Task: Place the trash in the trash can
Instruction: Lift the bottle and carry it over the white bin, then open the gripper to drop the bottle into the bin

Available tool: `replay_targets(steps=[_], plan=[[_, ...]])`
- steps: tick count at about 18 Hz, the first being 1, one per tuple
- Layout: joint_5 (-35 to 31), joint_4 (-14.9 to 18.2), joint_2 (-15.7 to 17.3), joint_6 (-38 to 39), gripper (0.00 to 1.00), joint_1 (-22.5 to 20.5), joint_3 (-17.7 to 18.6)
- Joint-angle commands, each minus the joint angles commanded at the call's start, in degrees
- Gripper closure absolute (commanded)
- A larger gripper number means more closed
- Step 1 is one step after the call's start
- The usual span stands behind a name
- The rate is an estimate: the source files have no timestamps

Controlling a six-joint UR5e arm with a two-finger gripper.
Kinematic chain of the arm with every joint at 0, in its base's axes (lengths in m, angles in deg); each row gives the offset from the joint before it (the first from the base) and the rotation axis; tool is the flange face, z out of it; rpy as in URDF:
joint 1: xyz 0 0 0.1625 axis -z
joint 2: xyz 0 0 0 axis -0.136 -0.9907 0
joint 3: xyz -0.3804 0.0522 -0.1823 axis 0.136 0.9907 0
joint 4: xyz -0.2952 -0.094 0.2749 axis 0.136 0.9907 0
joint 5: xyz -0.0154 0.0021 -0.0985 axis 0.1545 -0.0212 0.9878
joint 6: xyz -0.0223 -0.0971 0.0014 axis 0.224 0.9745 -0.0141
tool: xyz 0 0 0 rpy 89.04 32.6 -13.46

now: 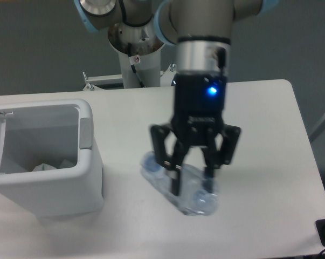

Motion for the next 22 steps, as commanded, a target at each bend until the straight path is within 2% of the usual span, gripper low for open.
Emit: replay_targets(steps=[1,3,5,7,9,14,15,17,20,22], plan=[[0.09,0.09,1.14,0.26,0.44,2.19,0.96],[0.09,0.09,2.29,0.44,0.44,3.96,2.72],[0.09,0.09,3.96,0.53,0.44,6.51,6.22],[0.01,0.00,5.89,0.27,0.44,8.45,11.49],[-0.17,0.09,6.33,0.36,0.44,10.64,14.57],[-0.17,0.00,6.34,0.17,0.43,11.61,17.40],[-0.17,0.09,6.42,0.35,0.36,12.58,17.75],[-0.26,0.09,6.51,-0.35,0.01,12.67,17.93],[-0.69,0.35,7.39,-0.52,0.00,11.97,17.14],[-1.40,0.53,9.05,-0.44,0.00,8.04,17.84]])
